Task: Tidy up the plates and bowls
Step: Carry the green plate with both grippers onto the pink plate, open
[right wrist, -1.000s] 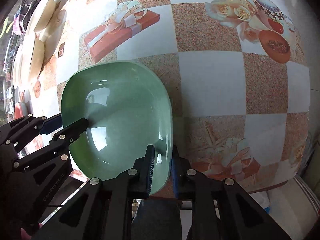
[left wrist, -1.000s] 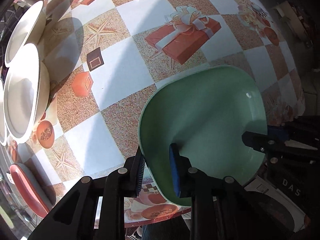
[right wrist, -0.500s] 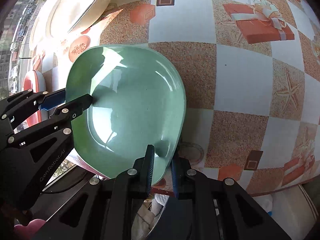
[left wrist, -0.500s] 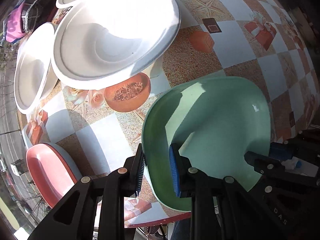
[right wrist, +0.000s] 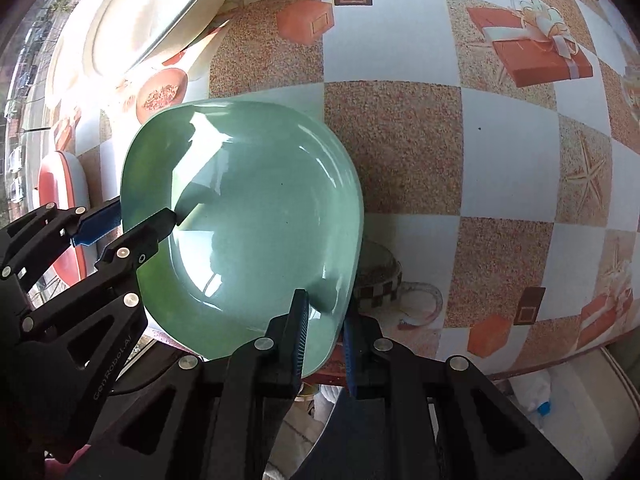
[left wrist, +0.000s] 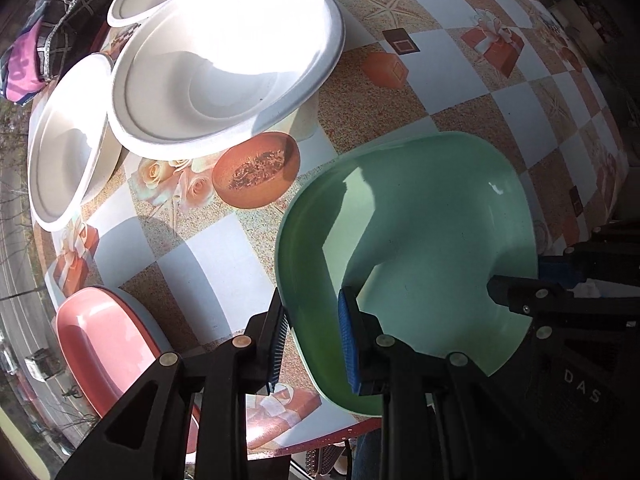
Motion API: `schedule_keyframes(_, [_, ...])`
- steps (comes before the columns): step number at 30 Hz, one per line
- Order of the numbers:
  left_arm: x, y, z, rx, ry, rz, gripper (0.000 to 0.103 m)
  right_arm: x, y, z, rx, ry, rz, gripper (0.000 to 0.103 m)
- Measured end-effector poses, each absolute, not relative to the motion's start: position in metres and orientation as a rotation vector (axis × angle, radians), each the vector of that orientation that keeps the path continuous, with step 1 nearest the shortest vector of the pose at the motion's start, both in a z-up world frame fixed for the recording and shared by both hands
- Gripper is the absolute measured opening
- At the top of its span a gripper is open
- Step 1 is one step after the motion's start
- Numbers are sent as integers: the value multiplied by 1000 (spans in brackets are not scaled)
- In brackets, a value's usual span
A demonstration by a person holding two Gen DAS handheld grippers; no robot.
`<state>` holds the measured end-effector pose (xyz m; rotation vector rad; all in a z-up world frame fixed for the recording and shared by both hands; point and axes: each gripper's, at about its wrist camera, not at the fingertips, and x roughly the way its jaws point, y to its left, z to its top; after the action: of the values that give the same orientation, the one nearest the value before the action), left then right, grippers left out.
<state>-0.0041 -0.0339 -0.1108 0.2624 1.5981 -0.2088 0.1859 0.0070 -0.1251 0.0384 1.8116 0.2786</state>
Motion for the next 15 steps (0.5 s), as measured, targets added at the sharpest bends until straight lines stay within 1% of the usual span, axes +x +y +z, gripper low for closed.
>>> schedule_keyframes(4, [-28, -34, -93, 243, 1590, -210, 26, 185, 22, -102, 32, 1817, 303, 19])
schedule_keyframes(10, [-37, -24, -66, 244, 1550, -193, 26, 198, 60, -49, -1, 1783, 356, 19])
schedule_keyframes(14, [-43, -13, -55, 220, 1536, -154, 26, 169, 34, -48, -23, 1763, 405, 19])
schedule_keyframes(15, [-44, -9, -54, 212, 1537, -140, 26, 170, 43, -41, -28, 1768, 419, 19])
